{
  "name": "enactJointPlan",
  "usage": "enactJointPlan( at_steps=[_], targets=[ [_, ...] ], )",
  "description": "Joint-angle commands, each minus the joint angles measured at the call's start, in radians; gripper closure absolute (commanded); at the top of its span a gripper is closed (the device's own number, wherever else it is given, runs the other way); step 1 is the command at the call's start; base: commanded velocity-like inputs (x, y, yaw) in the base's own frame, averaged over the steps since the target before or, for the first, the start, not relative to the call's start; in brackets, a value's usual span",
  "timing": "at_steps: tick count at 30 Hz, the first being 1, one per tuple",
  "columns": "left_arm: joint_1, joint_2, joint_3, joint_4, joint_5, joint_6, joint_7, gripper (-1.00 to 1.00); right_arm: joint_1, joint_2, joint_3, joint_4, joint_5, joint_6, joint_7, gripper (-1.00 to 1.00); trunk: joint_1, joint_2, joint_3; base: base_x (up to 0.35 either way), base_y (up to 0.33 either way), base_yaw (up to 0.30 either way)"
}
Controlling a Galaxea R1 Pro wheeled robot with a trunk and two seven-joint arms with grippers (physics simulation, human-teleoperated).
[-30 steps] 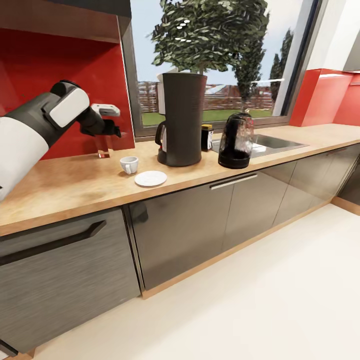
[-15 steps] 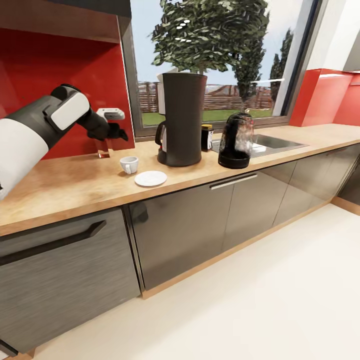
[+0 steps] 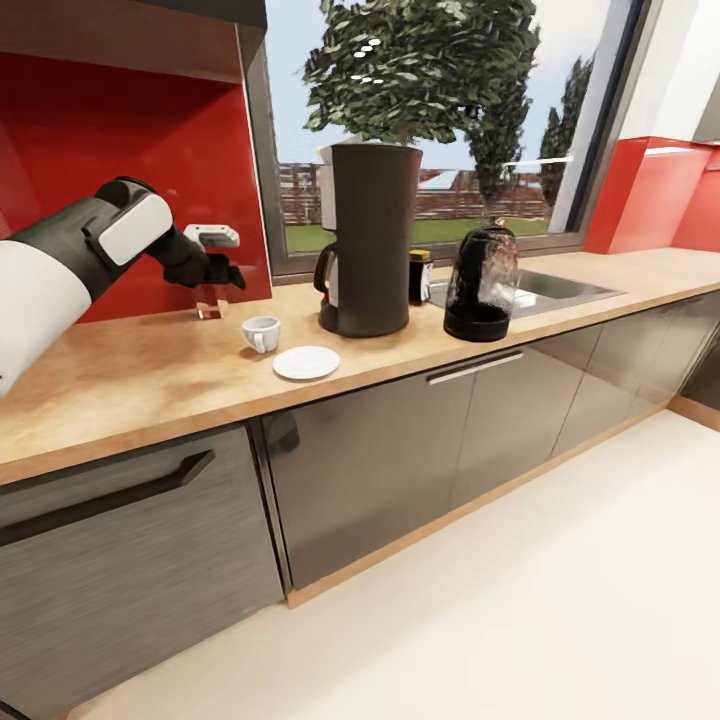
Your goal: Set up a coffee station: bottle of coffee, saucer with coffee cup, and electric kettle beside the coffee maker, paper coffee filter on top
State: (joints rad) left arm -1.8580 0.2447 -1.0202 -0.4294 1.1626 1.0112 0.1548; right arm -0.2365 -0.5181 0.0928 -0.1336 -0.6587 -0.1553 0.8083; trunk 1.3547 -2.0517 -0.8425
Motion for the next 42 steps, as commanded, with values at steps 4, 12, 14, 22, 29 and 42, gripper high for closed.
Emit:
enactJointPlan(
  at_steps=[4,12,14,22,29,42],
  targets=[
    [-0.001,0.001,-0.008,0.001,0.011,0.001,0.008,-1.00,-0.001,0.000,0.008,0.002,-0.005,-0.007,0.002,-1.00,0.000,0.000,-0.001,0.113,0.022,0.000],
    [-0.001,0.000,-0.012,0.003,0.012,0.001,0.000,-1.00,-0.001,0.000,0.008,0.002,-0.005,-0.008,0.002,-1.00,0.000,0.000,-0.001,0.177,-0.016,0.000],
    [-0.001,-0.001,-0.012,0.003,0.011,0.001,-0.012,-1.00,-0.001,0.000,0.008,0.002,-0.004,-0.008,0.002,-1.00,0.000,0.000,-0.001,0.191,-0.118,0.000],
    [0.000,-0.001,-0.012,0.003,0.012,0.000,-0.021,-1.00,-0.001,0.000,0.008,0.002,-0.005,-0.009,0.002,-1.00,0.000,0.000,-0.001,0.055,-0.032,0.000],
    [0.000,-0.001,-0.012,0.003,0.011,0.000,-0.021,-1.00,-0.001,0.000,0.008,0.002,-0.004,-0.009,0.002,-1.00,0.000,0.000,-0.001,0.122,-0.002,0.000],
    [0.000,-0.001,-0.014,0.003,0.011,0.001,-0.021,-1.00,-0.002,0.000,0.008,0.002,-0.005,-0.009,0.002,-1.00,0.000,0.000,-0.001,0.093,0.000,0.000]
  ],
)
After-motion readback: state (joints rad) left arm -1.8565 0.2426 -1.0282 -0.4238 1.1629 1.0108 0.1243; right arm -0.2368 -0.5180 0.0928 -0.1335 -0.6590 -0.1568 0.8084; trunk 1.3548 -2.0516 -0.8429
